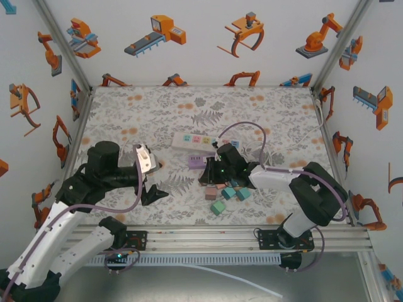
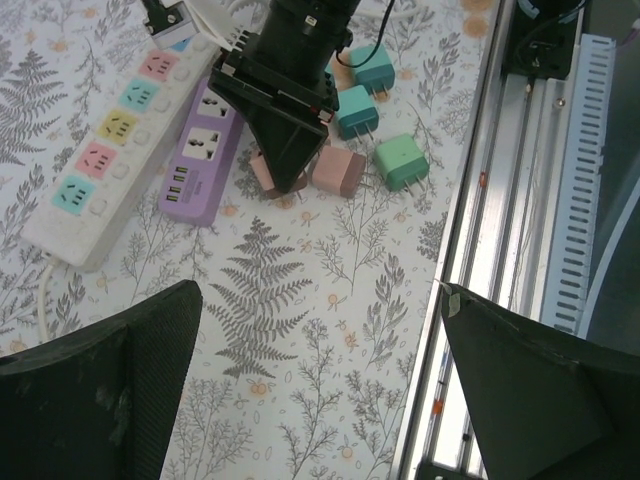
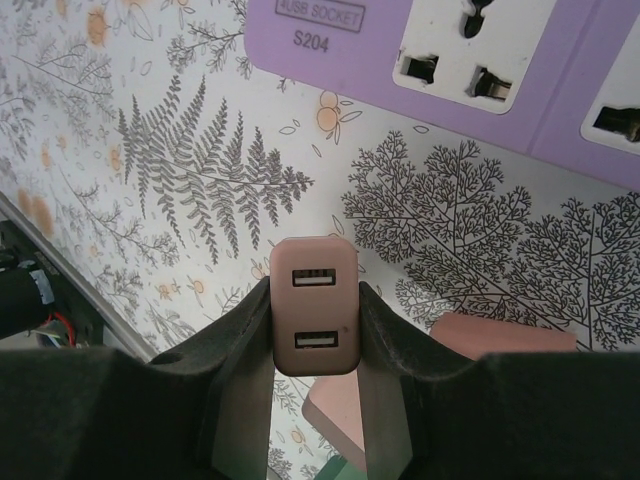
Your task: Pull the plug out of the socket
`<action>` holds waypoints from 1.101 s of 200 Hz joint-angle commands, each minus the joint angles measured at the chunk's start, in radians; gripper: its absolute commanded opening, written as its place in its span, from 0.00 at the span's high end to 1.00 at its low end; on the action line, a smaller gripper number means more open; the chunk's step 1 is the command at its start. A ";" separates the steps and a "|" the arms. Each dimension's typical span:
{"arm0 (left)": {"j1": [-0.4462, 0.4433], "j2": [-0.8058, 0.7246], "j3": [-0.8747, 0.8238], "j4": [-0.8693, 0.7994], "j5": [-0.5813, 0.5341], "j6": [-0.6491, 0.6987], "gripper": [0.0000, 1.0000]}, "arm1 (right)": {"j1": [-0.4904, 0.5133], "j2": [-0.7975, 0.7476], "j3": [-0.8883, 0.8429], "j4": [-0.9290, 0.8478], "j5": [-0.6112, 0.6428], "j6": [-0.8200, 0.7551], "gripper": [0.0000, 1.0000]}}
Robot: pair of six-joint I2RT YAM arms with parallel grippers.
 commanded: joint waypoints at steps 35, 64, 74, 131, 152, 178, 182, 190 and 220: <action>-0.043 0.036 0.037 -0.076 -0.076 0.045 0.03 | 0.016 -0.010 -0.002 -0.005 0.042 -0.013 0.56; -0.055 0.045 0.036 -0.075 -0.087 0.052 0.03 | 0.024 -0.055 0.010 -0.077 0.090 -0.042 0.49; -0.061 0.052 0.036 -0.070 -0.086 0.049 0.03 | 0.024 -0.073 0.020 -0.105 0.098 -0.050 0.49; -0.081 0.071 0.033 -0.026 -0.166 0.014 0.03 | 0.023 -0.221 0.077 -0.240 0.180 -0.112 0.48; -0.083 0.072 0.032 0.013 -0.244 -0.035 0.03 | 0.023 -0.302 0.103 -0.292 0.275 -0.178 0.47; -0.083 0.065 -0.001 0.121 -0.398 -0.127 0.03 | 0.023 -0.417 0.101 -0.315 0.522 -0.315 0.44; -0.083 0.063 -0.009 0.141 -0.429 -0.144 0.03 | 0.023 -0.436 0.097 -0.312 0.565 -0.340 0.42; -0.083 0.061 -0.026 0.179 -0.492 -0.181 0.03 | 0.023 -0.474 0.083 -0.303 0.679 -0.391 0.39; -0.081 0.055 -0.083 0.262 -0.736 -0.238 0.03 | 0.008 -0.608 -0.033 -0.120 1.009 -0.646 0.17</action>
